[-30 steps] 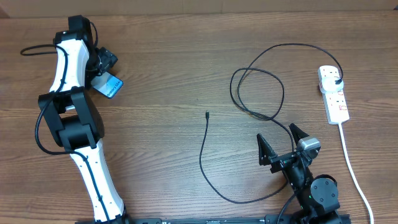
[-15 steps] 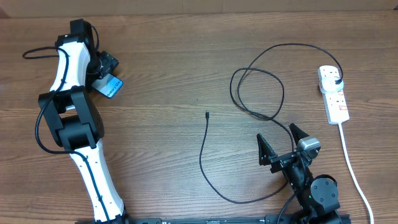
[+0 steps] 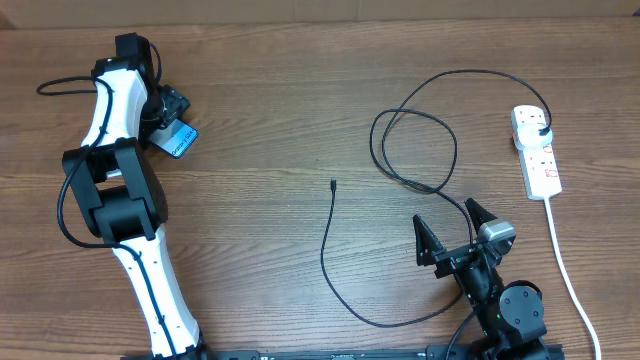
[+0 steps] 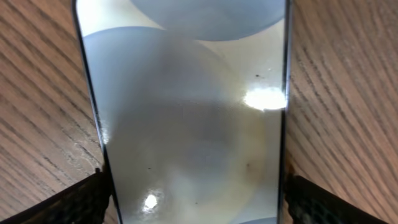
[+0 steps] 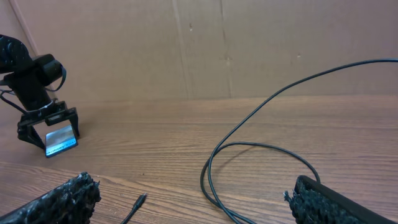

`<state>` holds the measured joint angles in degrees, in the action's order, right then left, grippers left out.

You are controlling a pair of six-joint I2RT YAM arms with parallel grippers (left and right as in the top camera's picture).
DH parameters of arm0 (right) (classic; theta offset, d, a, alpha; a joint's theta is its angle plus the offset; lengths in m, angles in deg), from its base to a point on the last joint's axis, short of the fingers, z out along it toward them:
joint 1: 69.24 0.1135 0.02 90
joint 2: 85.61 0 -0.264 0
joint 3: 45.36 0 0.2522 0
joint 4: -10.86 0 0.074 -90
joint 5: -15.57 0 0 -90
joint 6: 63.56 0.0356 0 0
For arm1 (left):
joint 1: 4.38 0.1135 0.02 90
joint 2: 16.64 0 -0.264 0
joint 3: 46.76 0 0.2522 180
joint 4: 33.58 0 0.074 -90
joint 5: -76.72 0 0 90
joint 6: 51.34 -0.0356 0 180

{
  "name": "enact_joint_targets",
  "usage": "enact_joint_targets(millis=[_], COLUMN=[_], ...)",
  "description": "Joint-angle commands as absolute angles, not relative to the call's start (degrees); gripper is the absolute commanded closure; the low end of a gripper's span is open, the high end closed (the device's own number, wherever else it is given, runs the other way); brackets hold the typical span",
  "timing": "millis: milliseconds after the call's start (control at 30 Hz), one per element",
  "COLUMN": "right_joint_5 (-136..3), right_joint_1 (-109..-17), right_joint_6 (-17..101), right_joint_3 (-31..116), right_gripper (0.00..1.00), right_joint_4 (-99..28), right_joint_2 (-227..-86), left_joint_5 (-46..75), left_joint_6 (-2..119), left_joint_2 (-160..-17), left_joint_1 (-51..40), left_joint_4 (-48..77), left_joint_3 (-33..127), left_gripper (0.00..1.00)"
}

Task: Plug charger to phone and switch on socket
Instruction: 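Lower the left gripper and close it on the phone's sides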

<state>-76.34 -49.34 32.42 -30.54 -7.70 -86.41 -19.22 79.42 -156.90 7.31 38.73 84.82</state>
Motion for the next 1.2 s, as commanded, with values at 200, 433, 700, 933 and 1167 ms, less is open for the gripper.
enact_joint_targets(millis=[200, 433, 700, 933, 1167], right_joint_5=[-76.4, -76.4, -76.4, -76.4, -76.4], right_joint_1=[-49.5, -49.5, -49.5, -49.5, -49.5], right_joint_6=[32.2, 32.2, 32.2, 32.2, 32.1], right_joint_3=[-31.2, -31.2, -31.2, -31.2, -31.2], right_gripper=[0.0, 0.0, 0.0, 0.0, 0.0], right_joint_4=[-7.5, -7.5, -7.5, -7.5, -7.5], right_joint_2=[-85.8, -85.8, -85.8, -85.8, -85.8], left_joint_5=[-17.8, -17.8, -17.7, -17.7, -17.2], left_joint_6=[80.7, 80.7, 80.7, 80.6, 80.4], left_joint_2=[-158.9, -158.9, -158.9, -158.9, -158.9], left_joint_1=[7.6, 7.6, 7.6, 7.6, 7.6], left_joint_4=[38.4, 38.6, 38.7, 39.0, 39.5], left_joint_3=[82.6, 82.6, 82.6, 82.6, 82.6], left_gripper=[0.15, 0.19, 0.28, 0.36, 0.44])
